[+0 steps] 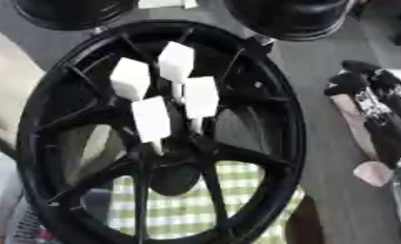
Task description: Pull the pin out of the wheel hub.
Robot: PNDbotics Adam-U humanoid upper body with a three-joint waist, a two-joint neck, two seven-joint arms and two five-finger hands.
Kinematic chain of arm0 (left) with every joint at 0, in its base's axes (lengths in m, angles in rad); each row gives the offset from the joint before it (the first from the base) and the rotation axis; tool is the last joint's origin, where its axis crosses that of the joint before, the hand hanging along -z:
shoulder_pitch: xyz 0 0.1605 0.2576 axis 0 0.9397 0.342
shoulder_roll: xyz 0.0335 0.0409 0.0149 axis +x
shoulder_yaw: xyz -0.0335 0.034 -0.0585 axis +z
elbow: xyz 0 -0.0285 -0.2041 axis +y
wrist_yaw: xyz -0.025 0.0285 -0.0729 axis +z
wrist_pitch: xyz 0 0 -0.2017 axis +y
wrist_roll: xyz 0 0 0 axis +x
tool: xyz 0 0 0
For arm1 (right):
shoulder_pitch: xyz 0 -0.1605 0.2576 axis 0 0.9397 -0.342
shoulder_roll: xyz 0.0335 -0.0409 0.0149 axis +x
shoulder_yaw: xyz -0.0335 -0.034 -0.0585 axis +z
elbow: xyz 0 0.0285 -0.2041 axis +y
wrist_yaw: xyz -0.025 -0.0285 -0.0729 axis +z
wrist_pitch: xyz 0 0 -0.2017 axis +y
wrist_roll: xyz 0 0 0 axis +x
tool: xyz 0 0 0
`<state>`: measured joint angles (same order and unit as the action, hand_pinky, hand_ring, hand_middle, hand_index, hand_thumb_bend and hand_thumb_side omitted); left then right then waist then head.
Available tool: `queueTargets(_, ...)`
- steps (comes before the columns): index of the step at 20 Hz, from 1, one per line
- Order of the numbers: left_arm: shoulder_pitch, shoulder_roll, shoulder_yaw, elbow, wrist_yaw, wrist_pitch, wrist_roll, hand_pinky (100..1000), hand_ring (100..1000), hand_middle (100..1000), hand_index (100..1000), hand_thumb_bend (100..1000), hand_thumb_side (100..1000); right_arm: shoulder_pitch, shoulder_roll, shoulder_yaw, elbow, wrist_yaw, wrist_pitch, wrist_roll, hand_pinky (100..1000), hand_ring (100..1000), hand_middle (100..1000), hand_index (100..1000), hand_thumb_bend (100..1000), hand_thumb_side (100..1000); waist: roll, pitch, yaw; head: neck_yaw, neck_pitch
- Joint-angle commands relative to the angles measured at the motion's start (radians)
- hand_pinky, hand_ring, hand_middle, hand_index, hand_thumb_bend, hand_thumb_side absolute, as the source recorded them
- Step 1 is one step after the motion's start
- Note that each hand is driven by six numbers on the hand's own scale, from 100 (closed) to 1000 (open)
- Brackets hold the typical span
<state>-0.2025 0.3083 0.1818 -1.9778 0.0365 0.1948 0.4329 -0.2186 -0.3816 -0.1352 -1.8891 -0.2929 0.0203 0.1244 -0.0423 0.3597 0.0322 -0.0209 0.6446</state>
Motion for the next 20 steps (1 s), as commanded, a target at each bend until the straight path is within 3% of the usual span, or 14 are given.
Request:
queueTargets(1,-0.009,0.03,0.004,-0.022,0.005,-0.002,-0.001,584,650,478,660,753,511,-0.004,-0.018,-0.008,-0.022,0.004,0.002,-0.001,987,656,639,796,299,492,0.005,-0.012,-0.004,0.0,-0.014)
queueTargets(7,-0.012,0.031,-0.002,-0.022,0.007,0.004,-0.009,584,651,478,661,750,512,0.0,-0.042,-0.012,-0.028,0.004,-0.006,-0.008,985,657,640,796,298,488,0.02,-0.018,-0.036,-0.009,-0.015)
queueTargets(12,-0.011,0.035,-0.004,-0.022,0.005,0.007,-0.011,585,653,479,661,749,512,0.001,-0.095,0.0,-0.039,0.006,-0.02,-0.003,980,661,643,798,293,483,0.022,-0.028,-0.04,-0.007,-0.009)
queueTargets(20,-0.011,0.049,-0.005,-0.022,-0.002,0.011,-0.013,585,654,480,662,747,513,-0.059,-0.262,0.049,-0.088,-0.018,-0.06,0.022,961,673,653,801,294,460,0.017,-0.046,-0.036,-0.003,0.002)
